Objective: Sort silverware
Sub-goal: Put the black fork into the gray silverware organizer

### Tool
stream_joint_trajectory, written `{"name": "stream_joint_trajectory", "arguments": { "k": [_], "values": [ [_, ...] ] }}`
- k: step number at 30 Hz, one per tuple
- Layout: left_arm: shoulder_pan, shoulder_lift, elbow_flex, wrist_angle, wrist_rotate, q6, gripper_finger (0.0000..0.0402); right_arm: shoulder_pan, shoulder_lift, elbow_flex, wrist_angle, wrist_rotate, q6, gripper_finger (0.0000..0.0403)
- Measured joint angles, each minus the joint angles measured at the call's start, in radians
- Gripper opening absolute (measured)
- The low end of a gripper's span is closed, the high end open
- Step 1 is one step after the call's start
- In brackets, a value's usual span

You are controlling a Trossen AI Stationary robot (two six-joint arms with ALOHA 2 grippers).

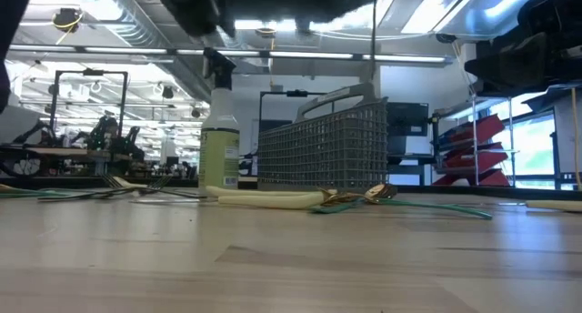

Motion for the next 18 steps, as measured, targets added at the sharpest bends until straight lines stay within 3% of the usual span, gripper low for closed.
{"name": "stream_joint_trajectory", "arguments": {
  "k": [9,18],
  "values": [
    [0.062,0.035,0.000,-0.015,-0.032,-0.080,0.0000,0.000,0.000,0.000,0.000,0.000,0.000,0.0000],
    [0.077,0.035,0.000,-0.152,-0.039,-0.141,0.0000,0.000,0.000,0.000,0.000,0.000,0.000,0.0000]
  ]
}}
